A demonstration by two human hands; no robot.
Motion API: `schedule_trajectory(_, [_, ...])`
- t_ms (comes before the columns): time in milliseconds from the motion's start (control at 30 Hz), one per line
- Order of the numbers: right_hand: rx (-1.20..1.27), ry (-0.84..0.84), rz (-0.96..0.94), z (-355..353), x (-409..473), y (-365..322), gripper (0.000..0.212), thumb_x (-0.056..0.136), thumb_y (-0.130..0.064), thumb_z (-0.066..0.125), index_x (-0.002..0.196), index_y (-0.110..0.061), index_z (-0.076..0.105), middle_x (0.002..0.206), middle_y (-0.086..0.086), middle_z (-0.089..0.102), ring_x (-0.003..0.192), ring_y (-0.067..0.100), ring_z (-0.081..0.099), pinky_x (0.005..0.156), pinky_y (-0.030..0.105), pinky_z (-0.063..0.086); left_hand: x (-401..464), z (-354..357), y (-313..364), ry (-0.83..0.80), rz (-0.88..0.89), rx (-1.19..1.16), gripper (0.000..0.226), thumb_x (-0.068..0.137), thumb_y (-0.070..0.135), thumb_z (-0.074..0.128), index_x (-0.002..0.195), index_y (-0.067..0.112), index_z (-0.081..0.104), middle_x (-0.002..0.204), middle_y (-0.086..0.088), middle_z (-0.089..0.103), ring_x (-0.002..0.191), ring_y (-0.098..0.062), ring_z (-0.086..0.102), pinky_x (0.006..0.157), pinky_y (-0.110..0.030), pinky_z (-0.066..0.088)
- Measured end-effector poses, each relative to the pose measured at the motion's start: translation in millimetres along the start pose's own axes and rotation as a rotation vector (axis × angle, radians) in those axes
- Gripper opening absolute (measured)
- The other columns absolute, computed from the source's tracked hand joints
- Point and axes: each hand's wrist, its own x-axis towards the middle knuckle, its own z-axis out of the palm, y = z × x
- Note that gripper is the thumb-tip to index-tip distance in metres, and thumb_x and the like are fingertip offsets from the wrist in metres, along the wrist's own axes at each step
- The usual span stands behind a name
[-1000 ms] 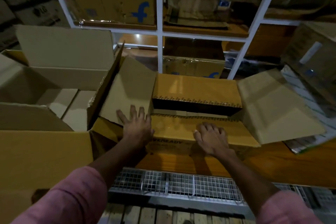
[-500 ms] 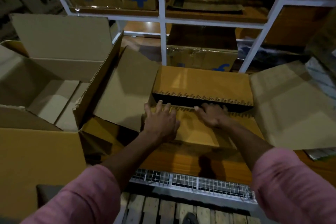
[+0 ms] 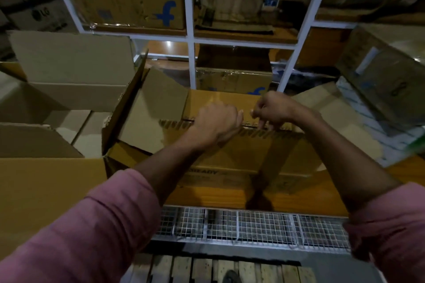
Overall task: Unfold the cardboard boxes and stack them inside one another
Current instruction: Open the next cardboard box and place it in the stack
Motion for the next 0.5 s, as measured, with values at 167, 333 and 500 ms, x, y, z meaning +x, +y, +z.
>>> schedule_trajectory(167, [0.002,-0.250,0.074,49.8,-22.2,6.2,0.018,0.104,-0.025,0.056,0.117,-0.017,0.065,0.096,0.002,0.074,0.079,0.015,0.073,0.061,0.029,0.056,-24.5,9.5,-4.5,-0.610,-0.074,-0.291,0.031,0.106,0.036,0.046,0.123,0.016,0.062,0.113,-0.005,0.067,0.088,-0.019,0.069,0.074,-0.034,0.059])
schedule_trajectory(333, [-0.137,-0.258,0.026,127.5,-34.9,39.1,0.035,0.102,-0.037,0.055,0.134,-0.021,0.059,0.129,0.002,0.062,0.110,0.015,0.057,0.085,0.032,0.046,-54.5,92.1,-30.9,-0.465,-0.106,-0.162,0.037,0.104,0.038,0.046,0.129,0.013,0.057,0.128,-0.012,0.062,0.108,-0.026,0.058,0.090,-0.041,0.047])
schedule_trajectory(500, [-0.102,-0.149,0.004,166.1,-47.9,67.5,0.026,0.102,-0.046,0.054,0.116,-0.027,0.065,0.112,-0.001,0.065,0.105,0.024,0.060,0.093,0.044,0.049,-79.4,138.4,-52.7,-0.311,-0.117,-0.075,0.041,0.104,0.052,0.043,0.123,0.021,0.060,0.119,-0.006,0.067,0.104,-0.025,0.060,0.097,-0.047,0.044])
